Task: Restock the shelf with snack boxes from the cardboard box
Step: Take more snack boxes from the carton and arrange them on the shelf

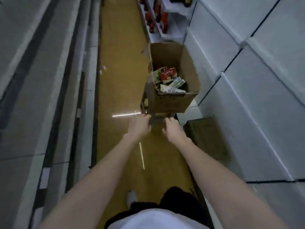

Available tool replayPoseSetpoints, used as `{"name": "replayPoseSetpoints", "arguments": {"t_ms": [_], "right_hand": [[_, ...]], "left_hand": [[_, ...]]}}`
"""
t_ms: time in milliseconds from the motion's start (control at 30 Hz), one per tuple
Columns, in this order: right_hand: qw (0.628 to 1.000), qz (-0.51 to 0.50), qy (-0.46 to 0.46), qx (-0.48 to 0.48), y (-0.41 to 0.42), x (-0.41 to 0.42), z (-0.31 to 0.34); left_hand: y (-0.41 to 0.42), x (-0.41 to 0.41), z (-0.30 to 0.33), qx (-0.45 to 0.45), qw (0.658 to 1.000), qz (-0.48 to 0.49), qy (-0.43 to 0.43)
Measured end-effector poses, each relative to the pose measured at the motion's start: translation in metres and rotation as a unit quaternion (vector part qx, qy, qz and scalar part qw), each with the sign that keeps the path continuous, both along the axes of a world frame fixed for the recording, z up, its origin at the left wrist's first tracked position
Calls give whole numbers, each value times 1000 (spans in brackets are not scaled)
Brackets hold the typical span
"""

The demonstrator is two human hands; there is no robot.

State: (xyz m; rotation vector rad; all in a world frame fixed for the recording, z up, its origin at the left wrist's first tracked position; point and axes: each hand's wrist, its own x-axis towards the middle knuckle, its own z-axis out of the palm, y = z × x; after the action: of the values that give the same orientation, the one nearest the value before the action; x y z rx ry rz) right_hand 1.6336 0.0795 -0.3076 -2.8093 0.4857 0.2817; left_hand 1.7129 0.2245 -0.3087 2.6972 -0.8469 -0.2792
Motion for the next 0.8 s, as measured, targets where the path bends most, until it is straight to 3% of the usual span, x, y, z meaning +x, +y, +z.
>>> {"name": "replayPoseSetpoints", "arguments": {"t_ms": [167, 433, 800], "right_hand": [[1000, -12, -3, -23, -38, 33, -19], [992, -98, -75, 14, -147, 147, -40], [970, -209, -42, 113, -279, 266, -63]], "left_hand": [[-63, 50, -4, -30, 999, -39, 22], [-175, 168, -39, -69, 995, -10, 74], [-292, 300, -48, 26, 993, -27, 112]]}}
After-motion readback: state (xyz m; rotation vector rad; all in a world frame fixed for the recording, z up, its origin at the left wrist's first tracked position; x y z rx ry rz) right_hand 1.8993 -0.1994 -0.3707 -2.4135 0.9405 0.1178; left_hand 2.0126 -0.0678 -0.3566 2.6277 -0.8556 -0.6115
